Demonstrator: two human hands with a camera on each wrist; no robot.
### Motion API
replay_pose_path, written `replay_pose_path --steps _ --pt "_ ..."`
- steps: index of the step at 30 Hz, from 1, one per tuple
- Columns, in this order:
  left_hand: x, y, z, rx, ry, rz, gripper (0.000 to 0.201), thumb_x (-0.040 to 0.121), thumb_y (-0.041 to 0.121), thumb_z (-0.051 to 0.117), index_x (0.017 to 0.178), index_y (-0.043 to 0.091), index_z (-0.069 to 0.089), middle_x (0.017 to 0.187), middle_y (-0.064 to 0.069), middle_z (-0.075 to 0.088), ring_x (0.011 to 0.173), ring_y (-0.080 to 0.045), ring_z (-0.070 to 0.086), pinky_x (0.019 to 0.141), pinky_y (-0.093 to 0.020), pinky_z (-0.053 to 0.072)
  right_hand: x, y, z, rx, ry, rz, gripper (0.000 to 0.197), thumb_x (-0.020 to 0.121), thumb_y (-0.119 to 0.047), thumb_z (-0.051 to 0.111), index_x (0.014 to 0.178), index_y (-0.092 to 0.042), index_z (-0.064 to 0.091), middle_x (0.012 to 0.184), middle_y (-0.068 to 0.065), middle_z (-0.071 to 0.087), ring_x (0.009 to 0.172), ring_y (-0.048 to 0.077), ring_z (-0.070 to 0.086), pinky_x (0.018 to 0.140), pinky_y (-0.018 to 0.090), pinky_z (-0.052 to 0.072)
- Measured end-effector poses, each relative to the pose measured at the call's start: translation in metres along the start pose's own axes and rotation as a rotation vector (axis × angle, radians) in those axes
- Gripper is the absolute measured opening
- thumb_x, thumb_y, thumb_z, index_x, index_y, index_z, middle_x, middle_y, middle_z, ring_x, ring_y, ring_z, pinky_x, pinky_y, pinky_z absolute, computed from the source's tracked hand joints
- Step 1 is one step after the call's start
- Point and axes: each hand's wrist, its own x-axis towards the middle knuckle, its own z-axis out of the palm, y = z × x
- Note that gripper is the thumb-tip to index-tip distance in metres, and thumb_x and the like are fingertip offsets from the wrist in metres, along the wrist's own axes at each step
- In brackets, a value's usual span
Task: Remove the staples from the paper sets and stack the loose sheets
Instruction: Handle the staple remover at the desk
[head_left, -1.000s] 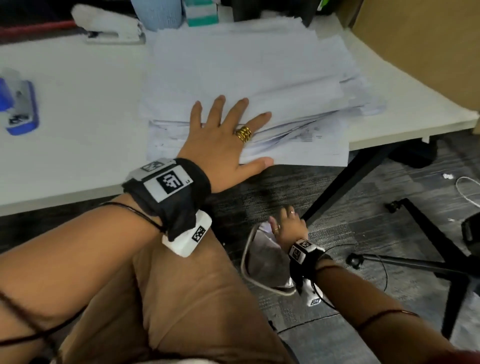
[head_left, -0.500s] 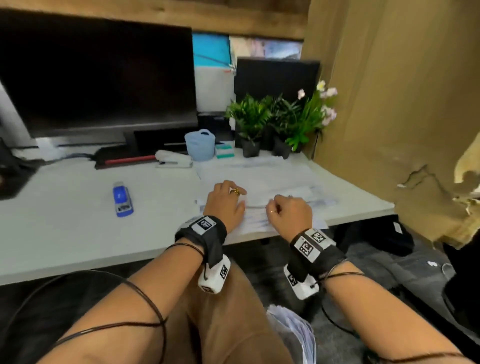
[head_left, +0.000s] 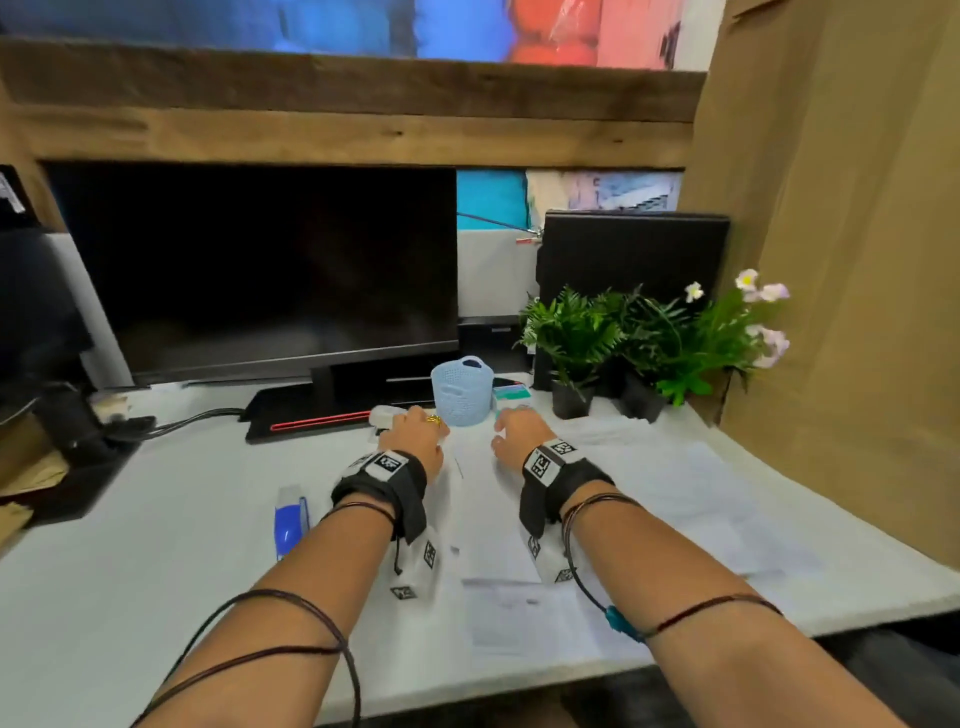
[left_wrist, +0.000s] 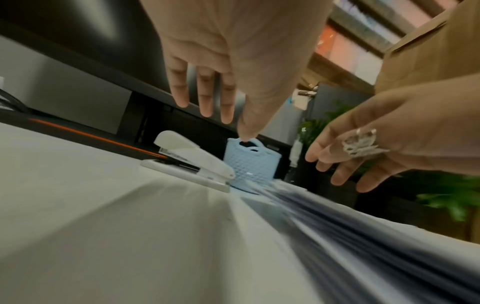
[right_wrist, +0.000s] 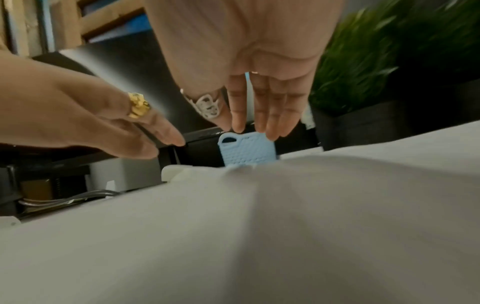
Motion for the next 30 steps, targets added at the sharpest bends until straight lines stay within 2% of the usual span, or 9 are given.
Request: replay_pose_path --steps 3,7,11,14,17,22,25,28,30 --pt "0.047 -0.029 0.01 0.007 -0.009 -0.099 0.045 0.09 0.015 0.048 0.133 0.028 0.045 0.139 -0.006 0.031 0.127 -0.029 0.031 0.101 -0.041 0.038 0.045 -0.018 0.016 0.02 -0.06 -0.049 0.035 0.095 -0.021 0.047 0.126 -0.005 0.049 0.131 0.015 0.048 0.119 0.028 0.048 0.097 0.031 0.039" --pt "0.086 -0.056 0.019 0.005 -0.109 -0.204 0.054 0.092 0.018 0.047 0.142 0.025 0.03 0.15 -0.008 0.017 0.134 -0.034 0.023 0.105 -0.048 0.031 0.088 -0.032 0.035 0.066 -0.137 -0.09 0.04 0.096 -0.022 0.049 0.132 -0.005 0.045 0.137 0.013 0.045 0.127 0.027 0.042 0.104 0.029 0.032" --pt "0.093 -0.064 0.025 -0.071 -0.158 -0.235 0.042 0.093 0.015 0.047 0.134 0.016 0.04 0.139 -0.01 0.031 0.119 -0.035 0.042 0.096 -0.043 0.041 0.108 -0.043 0.043 0.134 -0.222 -0.121 0.05 0.094 -0.022 0.053 0.139 -0.008 0.037 0.143 0.012 0.039 0.132 0.027 0.036 0.109 0.032 0.028" --pt "0.089 -0.063 0.024 -0.151 -0.209 -0.228 0.041 0.092 0.007 0.046 0.132 0.012 0.043 0.147 -0.013 0.026 0.123 -0.034 0.045 0.101 -0.04 0.04 0.109 -0.049 0.05 0.028 -0.271 -0.212 0.054 0.092 -0.027 0.056 0.14 -0.012 0.037 0.144 0.011 0.038 0.132 0.029 0.034 0.109 0.036 0.03" --pt "0.082 -0.058 0.013 -0.2 -0.212 -0.155 0.041 0.088 0.001 0.052 0.128 0.012 0.05 0.136 -0.012 0.036 0.113 -0.028 0.052 0.095 -0.031 0.042 0.105 -0.054 0.044 -0.111 -0.241 -0.273 0.048 0.093 -0.031 0.055 0.137 -0.015 0.042 0.135 0.01 0.049 0.124 0.029 0.042 0.1 0.038 0.036" --pt "0.063 -0.053 -0.012 -0.507 -0.117 -0.133 0.045 0.079 0.003 0.07 0.12 0.009 0.055 0.12 -0.004 0.048 0.109 -0.019 0.052 0.087 -0.014 0.032 0.084 -0.052 0.019 -0.066 -0.193 -0.303 0.037 0.094 -0.01 0.048 0.13 -0.013 0.048 0.126 0.009 0.053 0.119 0.025 0.044 0.092 0.034 0.04" --pt "0.048 -0.051 -0.023 -0.735 -0.17 -0.192 0.064 0.069 0.004 0.079 0.124 0.016 0.049 0.106 0.001 0.052 0.094 -0.014 0.052 0.082 -0.017 0.04 0.068 -0.049 0.004 -0.001 -0.204 -0.254 0.04 0.09 -0.002 0.045 0.129 -0.015 0.048 0.126 0.008 0.05 0.12 0.024 0.043 0.087 0.034 0.042" --pt "0.041 -0.049 -0.02 -0.801 -0.184 -0.15 0.054 0.071 0.002 0.077 0.116 0.019 0.054 0.099 0.003 0.061 0.088 -0.013 0.059 0.087 -0.025 0.049 0.06 -0.047 -0.007 0.155 -0.209 -0.229 0.043 0.087 0.004 0.047 0.127 -0.01 0.05 0.124 0.011 0.051 0.117 0.026 0.045 0.092 0.033 0.038" --pt "0.041 -0.051 -0.017 -0.722 -0.186 -0.111 0.043 0.074 0.008 0.076 0.113 0.015 0.06 0.098 0.004 0.064 0.088 -0.012 0.06 0.085 -0.023 0.048 0.057 -0.045 -0.006 0.281 -0.203 -0.219 0.041 0.084 0.008 0.048 0.123 -0.005 0.052 0.12 0.014 0.053 0.113 0.028 0.048 0.092 0.031 0.037"
